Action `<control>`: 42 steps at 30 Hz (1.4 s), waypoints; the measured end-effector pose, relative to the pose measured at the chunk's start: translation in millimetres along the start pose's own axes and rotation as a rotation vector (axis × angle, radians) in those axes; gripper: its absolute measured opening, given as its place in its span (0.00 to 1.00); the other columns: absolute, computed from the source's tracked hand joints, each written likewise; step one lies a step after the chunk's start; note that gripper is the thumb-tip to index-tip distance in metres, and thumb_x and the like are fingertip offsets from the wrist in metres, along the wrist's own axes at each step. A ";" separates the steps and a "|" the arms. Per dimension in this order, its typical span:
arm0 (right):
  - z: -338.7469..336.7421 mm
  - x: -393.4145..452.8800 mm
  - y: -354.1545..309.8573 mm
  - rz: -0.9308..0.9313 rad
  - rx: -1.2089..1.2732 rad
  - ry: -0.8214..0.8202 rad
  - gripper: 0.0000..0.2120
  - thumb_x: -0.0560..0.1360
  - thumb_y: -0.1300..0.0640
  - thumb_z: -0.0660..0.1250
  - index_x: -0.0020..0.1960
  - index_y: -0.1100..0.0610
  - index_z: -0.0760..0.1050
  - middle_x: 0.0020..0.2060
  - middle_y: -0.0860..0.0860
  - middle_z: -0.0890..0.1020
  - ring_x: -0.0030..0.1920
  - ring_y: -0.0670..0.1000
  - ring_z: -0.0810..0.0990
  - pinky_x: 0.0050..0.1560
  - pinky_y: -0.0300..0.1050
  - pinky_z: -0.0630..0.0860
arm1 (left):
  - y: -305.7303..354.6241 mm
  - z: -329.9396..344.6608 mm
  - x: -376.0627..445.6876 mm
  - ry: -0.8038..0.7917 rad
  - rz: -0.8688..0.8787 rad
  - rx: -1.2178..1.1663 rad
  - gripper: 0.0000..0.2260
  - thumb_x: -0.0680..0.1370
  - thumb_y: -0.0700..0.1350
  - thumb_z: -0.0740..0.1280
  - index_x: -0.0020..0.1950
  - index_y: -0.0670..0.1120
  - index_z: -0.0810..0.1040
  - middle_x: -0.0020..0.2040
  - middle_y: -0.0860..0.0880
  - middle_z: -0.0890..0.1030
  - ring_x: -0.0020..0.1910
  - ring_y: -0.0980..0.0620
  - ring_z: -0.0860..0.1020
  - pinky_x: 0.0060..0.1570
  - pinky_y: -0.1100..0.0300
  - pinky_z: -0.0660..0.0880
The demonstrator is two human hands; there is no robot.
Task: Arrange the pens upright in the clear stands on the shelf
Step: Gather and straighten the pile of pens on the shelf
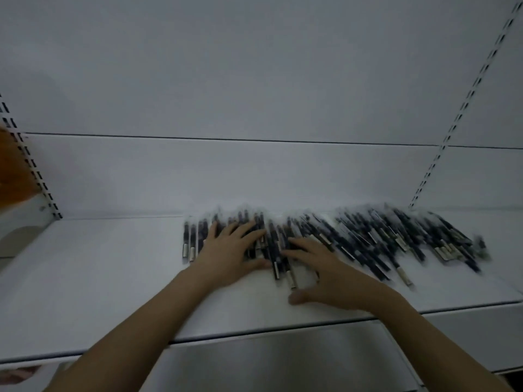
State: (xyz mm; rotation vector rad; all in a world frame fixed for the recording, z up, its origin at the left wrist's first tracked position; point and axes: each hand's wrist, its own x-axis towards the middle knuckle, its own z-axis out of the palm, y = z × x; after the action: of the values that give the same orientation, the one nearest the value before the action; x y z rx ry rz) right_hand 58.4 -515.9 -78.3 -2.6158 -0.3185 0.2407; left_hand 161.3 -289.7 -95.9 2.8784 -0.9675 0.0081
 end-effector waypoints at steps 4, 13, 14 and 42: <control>2.4 30.6 15.6 -0.080 -0.035 0.186 0.36 0.74 0.37 0.68 0.77 0.48 0.62 0.78 0.41 0.57 0.77 0.42 0.53 0.78 0.46 0.56 | 13.1 6.4 -3.9 0.096 0.035 -0.059 0.44 0.66 0.78 0.32 0.79 0.64 0.50 0.81 0.57 0.52 0.80 0.51 0.47 0.77 0.40 0.43; -10.1 37.5 38.3 -0.221 -0.025 0.161 0.39 0.74 0.37 0.69 0.78 0.47 0.58 0.79 0.43 0.54 0.78 0.44 0.51 0.78 0.47 0.53 | 32.9 15.2 -5.5 0.162 0.138 -0.162 0.40 0.71 0.77 0.55 0.79 0.62 0.53 0.80 0.59 0.56 0.78 0.58 0.55 0.78 0.51 0.50; -14.3 33.2 43.8 -0.221 -0.024 0.128 0.40 0.73 0.36 0.70 0.79 0.44 0.57 0.79 0.41 0.52 0.78 0.43 0.49 0.78 0.47 0.52 | 29.5 15.7 -2.0 0.201 0.133 -0.158 0.39 0.72 0.76 0.54 0.79 0.59 0.58 0.79 0.57 0.60 0.77 0.56 0.59 0.77 0.50 0.55; -15.5 37.1 44.8 0.323 -0.009 0.320 0.32 0.83 0.38 0.50 0.81 0.54 0.52 0.81 0.51 0.48 0.81 0.53 0.45 0.79 0.53 0.44 | 87.7 17.6 29.5 0.061 0.097 -0.110 0.49 0.66 0.80 0.51 0.80 0.56 0.51 0.81 0.58 0.49 0.80 0.55 0.43 0.77 0.41 0.41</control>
State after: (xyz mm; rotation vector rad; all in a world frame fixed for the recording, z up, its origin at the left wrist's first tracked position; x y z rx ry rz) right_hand 105.5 -551.1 -91.1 -2.6490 0.2138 -0.0750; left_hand 131.5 -378.8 -103.6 2.7127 -1.0608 0.0490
